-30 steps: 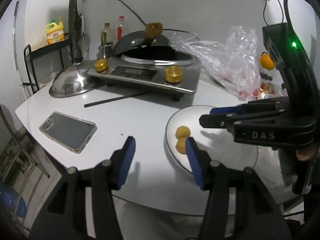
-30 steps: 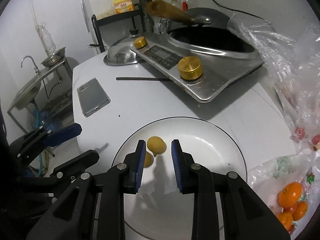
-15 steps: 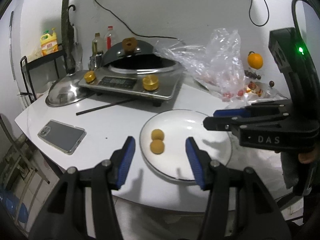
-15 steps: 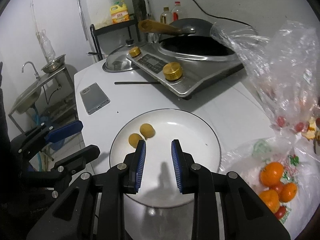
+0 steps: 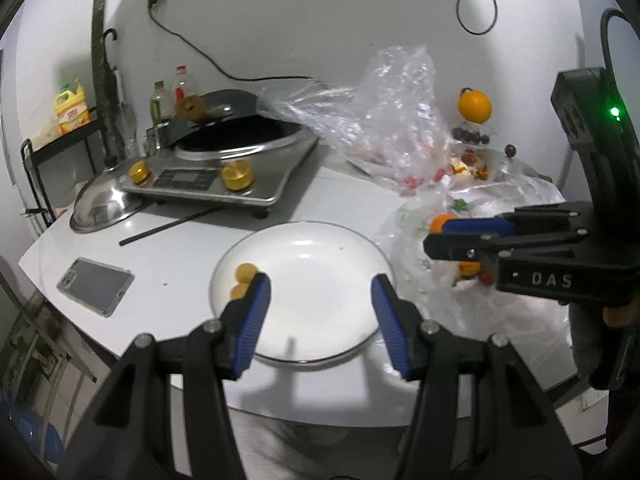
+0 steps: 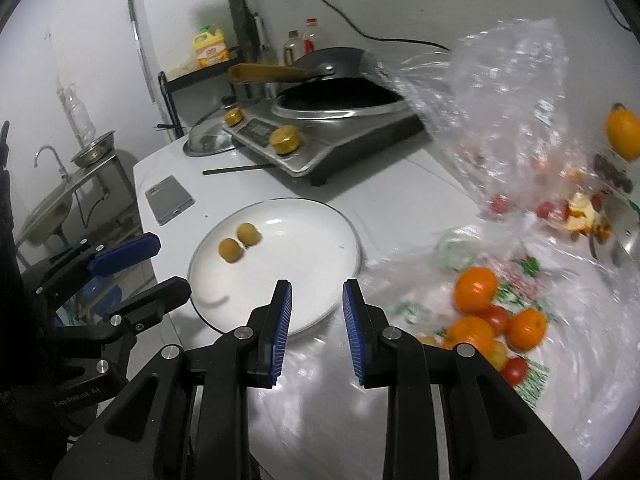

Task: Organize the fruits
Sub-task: 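Move both open grippers from the plate back to the fruit pile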

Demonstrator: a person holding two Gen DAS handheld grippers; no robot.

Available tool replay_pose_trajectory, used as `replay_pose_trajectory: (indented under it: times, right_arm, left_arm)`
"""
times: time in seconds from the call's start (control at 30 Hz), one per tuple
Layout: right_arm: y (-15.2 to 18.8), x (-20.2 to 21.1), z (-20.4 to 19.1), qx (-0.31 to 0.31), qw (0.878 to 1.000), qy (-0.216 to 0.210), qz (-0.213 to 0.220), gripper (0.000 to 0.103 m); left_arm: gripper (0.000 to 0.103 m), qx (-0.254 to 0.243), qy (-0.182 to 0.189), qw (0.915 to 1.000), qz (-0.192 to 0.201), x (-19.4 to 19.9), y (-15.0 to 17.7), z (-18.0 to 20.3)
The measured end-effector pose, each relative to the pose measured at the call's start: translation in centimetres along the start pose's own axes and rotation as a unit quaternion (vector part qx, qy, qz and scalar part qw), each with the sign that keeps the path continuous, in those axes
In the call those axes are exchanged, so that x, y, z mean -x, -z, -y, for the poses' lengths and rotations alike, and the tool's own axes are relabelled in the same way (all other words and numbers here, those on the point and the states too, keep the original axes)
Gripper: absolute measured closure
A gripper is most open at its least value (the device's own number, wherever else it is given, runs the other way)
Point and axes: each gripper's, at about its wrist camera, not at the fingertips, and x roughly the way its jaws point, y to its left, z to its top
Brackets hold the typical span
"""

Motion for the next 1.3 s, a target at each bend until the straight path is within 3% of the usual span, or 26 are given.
replay_pose_trajectory:
  times: [0.73,1.3]
  right_arm:
    - [4.8,5.0,8.6,-0.060,0.997,0.038,0.023,0.075]
    - [6.6,5.5,12.8,-0.086,0.995,0.043,0.024,0.075]
  left_arm:
    - [0.049,-0.075,0.032,0.9965,-0.015,-1.9,-1.1,9.3]
    - [0.050,-0.135,0.062,0.9883,-0.036,-4.9,-0.8,14.5]
